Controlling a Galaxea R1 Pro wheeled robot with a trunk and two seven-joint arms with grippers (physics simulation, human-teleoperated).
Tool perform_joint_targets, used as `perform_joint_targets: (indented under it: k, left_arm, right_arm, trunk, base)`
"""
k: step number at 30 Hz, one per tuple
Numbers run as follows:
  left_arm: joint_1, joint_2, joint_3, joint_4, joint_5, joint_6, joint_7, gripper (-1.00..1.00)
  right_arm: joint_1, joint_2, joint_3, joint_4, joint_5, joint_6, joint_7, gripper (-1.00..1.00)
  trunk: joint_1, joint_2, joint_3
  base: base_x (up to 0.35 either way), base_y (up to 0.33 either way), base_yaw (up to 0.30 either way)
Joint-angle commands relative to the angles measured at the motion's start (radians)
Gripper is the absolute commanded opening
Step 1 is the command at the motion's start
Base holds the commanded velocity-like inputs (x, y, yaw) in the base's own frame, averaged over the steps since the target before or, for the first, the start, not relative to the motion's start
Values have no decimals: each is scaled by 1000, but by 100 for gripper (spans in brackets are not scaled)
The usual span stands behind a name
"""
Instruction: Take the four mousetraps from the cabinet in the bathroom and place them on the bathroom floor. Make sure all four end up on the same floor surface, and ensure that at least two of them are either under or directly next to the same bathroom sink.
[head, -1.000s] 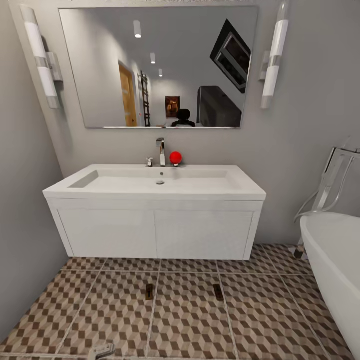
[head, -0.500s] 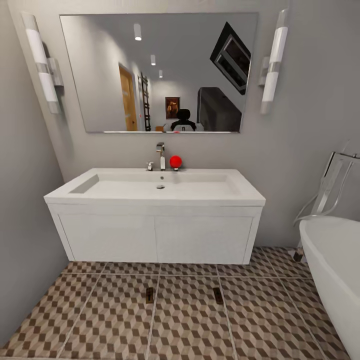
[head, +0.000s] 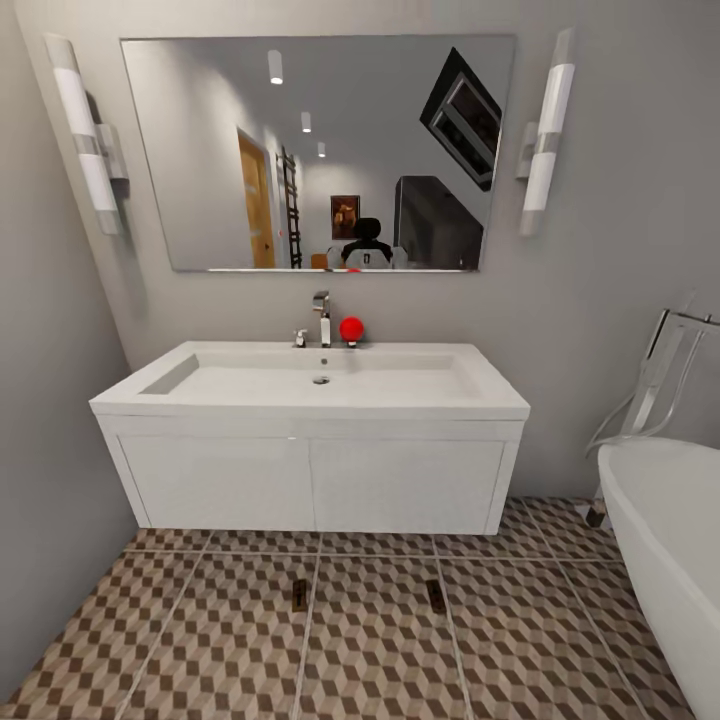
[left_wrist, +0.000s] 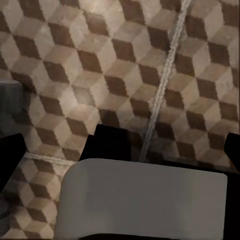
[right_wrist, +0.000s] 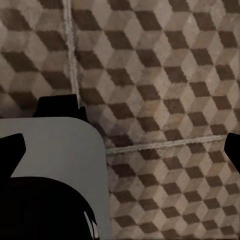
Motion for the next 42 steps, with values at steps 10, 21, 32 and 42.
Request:
perform_joint_targets:
  k: [10, 21, 32, 42]
  left_arm:
    - [15, -22, -8, 0, 11, -81, 2, 100]
    - [23, -36, -8, 0, 13, -120, 2, 100]
    - [24, -39, -8, 0, 17, -124, 5, 100]
    - [24, -36, -7, 0, 19, -124, 7, 100]
  right_arm:
    - [8, 3, 7, 3, -10, -4, -2, 100]
    - [17, 2, 7, 3, -10, -4, -3, 100]
    - [19, 3, 8, 3, -6, -4, -3, 100]
    - [19, 7, 10, 3, 4, -5, -2, 100]
  trunk:
    - [0, 0, -1]
    - [0, 0, -1]
    - [0, 0, -1]
    - [0, 0, -1]
  base:
    - [0, 0, 0]
    - [0, 0, 139]
    - [0, 0, 259]
    - [0, 0, 275]
